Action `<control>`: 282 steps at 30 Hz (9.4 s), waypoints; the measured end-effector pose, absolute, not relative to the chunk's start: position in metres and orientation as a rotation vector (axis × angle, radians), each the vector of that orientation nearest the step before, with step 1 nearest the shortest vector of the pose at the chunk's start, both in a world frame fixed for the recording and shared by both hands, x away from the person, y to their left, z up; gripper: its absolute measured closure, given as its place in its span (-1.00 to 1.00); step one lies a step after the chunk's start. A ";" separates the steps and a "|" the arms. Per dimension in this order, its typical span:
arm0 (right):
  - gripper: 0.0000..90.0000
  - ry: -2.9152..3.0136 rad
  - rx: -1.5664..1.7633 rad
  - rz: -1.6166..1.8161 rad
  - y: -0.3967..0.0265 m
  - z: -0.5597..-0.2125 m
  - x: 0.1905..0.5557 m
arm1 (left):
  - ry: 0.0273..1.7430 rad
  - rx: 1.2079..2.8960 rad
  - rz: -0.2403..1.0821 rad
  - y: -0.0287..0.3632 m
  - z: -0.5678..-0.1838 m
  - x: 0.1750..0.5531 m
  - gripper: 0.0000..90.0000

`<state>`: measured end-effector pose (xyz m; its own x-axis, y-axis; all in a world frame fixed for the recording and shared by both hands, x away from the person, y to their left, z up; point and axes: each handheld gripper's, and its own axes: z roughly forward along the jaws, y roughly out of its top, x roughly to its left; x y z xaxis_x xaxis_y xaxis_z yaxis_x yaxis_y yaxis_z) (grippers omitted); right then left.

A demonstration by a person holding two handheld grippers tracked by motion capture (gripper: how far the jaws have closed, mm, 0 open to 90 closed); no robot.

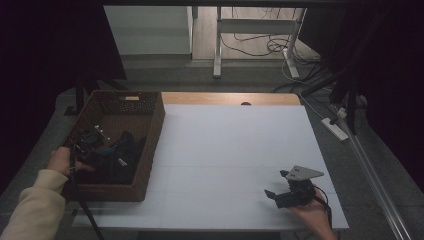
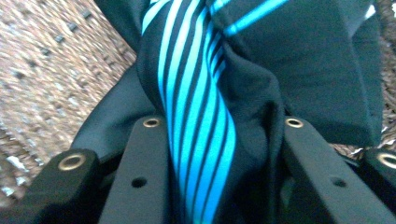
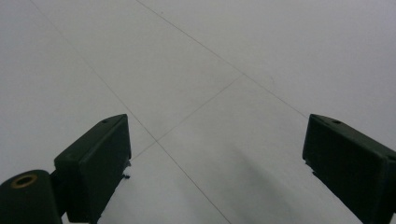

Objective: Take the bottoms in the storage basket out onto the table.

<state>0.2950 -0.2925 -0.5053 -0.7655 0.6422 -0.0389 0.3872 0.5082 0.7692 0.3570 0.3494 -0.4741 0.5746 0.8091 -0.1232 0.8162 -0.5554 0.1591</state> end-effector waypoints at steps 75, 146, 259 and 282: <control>-0.83 2.411 0.854 1.111 -0.291 -0.503 0.294 | 1.200 1.808 0.399 0.348 -0.407 0.282 0.54; -0.83 2.405 0.853 1.092 -0.291 -0.504 0.294 | 0.964 1.576 0.359 0.320 -0.367 0.254 0.54; -0.83 2.401 0.872 1.081 -0.293 -0.505 0.295 | 0.619 1.711 0.174 0.142 -0.330 0.291 0.54; -0.82 2.404 0.876 1.059 -0.293 -0.505 0.295 | 0.692 1.779 0.147 0.142 -0.359 0.307 0.53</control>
